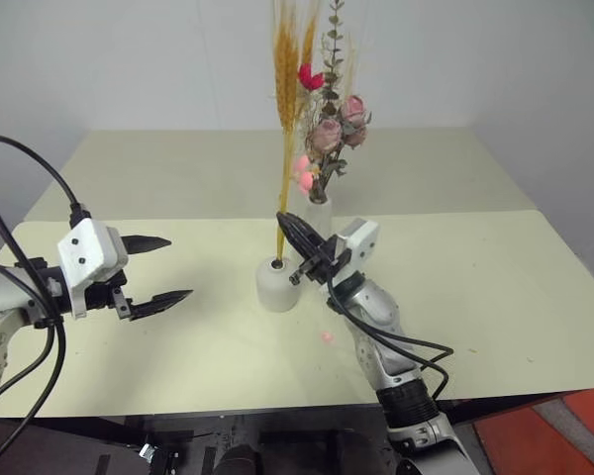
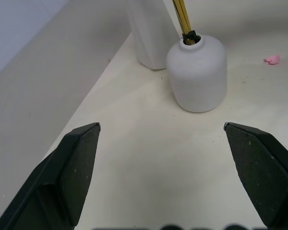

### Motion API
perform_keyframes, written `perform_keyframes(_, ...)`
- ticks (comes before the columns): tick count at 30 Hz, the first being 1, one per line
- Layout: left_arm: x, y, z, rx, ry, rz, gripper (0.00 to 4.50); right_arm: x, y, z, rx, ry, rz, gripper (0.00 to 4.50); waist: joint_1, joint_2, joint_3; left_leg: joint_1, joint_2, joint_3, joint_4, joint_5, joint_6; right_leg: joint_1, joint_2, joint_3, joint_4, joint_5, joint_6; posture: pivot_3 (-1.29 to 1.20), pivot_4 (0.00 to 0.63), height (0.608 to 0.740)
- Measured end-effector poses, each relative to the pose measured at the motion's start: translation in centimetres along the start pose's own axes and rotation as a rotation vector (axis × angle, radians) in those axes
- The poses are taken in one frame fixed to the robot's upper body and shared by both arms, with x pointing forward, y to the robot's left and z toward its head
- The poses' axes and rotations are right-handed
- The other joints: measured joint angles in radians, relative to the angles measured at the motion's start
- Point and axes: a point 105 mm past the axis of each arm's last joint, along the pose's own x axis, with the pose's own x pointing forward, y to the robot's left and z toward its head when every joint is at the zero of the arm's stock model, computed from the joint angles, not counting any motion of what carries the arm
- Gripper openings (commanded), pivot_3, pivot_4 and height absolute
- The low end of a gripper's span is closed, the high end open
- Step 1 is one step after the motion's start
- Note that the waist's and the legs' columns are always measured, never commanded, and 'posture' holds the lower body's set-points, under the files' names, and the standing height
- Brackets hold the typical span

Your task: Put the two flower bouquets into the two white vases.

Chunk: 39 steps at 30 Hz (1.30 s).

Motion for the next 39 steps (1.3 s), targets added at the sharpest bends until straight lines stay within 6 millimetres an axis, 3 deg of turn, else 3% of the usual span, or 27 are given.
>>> perform_keyframes(25,0.2,0.1,0.0,0.011,-0.003,-0.001,4.5,-0.4,0.1,-0.2,-0.027,0.016,-0.003,0.02,0.0,0.0,0.0,0.0,0.0,0.0,0.0,0.0,0.0,0.0,0.0,0.0,0.0,0.0,0.0,0.0,0.15,0.74)
perform_keyframes(29,0.2,0.1,0.1,0.016,-0.005,-0.002,4.5,-0.4,0.0,-0.5,-0.033,0.028,-0.006,1.08,0.0,0.0,0.0,0.0,0.0,0.0,0.0,0.0,0.0,0.0,0.0,0.0,0.0,0.0,0.0,0.0,0.15,0.74)
perform_keyframes(36,0.2,0.1,0.1,0.016,-0.006,-0.002,4.5,-0.5,0.4,-0.7,-0.032,0.035,0.02,3.56,0.0,0.0,0.0,0.0,0.0,0.0,0.0,0.0,0.0,0.0,0.0,0.0,0.0,0.0,0.0,0.0,0.15,0.74)
perform_keyframes(39,0.2,0.1,0.1,0.016,-0.006,-0.001,4.5,-1.7,0.7,-0.8,-0.046,0.056,0.04,4.49,0.002,0.0,0.0,-0.001,0.0,0.0,0.0,0.0,0.0,0.0,0.0,0.0,0.0,0.0,0.0,0.0,0.15,0.74)
